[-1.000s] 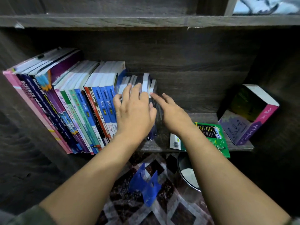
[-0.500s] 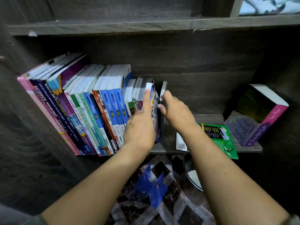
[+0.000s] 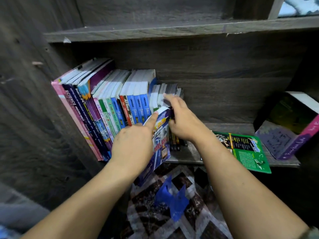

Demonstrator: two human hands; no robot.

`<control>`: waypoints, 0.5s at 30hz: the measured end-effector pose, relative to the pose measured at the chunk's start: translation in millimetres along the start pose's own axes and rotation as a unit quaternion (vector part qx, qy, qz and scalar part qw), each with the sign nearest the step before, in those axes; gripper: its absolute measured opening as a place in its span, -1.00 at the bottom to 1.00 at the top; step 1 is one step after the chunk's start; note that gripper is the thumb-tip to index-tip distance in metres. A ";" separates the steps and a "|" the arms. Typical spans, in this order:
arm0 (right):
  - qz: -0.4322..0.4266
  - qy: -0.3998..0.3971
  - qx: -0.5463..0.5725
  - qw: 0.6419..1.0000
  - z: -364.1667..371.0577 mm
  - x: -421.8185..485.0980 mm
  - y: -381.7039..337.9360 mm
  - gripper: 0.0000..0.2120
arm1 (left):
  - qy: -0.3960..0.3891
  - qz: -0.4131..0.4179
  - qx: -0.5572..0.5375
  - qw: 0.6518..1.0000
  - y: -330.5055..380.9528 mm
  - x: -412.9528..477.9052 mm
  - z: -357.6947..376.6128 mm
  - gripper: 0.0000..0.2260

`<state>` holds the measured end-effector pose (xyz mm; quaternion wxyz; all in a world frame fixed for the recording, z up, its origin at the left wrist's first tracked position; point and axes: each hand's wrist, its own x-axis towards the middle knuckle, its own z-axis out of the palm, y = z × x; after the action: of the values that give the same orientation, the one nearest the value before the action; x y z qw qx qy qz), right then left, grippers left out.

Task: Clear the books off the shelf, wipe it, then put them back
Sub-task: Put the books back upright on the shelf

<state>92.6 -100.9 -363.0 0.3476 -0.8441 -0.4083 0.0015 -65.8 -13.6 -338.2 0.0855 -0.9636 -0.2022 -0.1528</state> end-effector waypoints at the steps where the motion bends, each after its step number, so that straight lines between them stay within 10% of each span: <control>1: 0.005 -0.004 -0.009 1.000 2.8 0.9 -3.3 -0.28 | 0.004 0.001 -0.002 1.000 -2.3 -1.5 1.2 -0.34; 15: 0.045 0.167 -0.047 0.984 10.7 1.1 -5.3 -0.73 | -0.006 0.002 -0.069 0.998 -11.2 -9.8 -15.1 -0.46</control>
<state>86.6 -91.6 -367.7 0.3709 -0.8652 -0.3057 -0.1432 -83.0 -10.5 -326.1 0.0181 -0.9684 -0.1900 -0.1606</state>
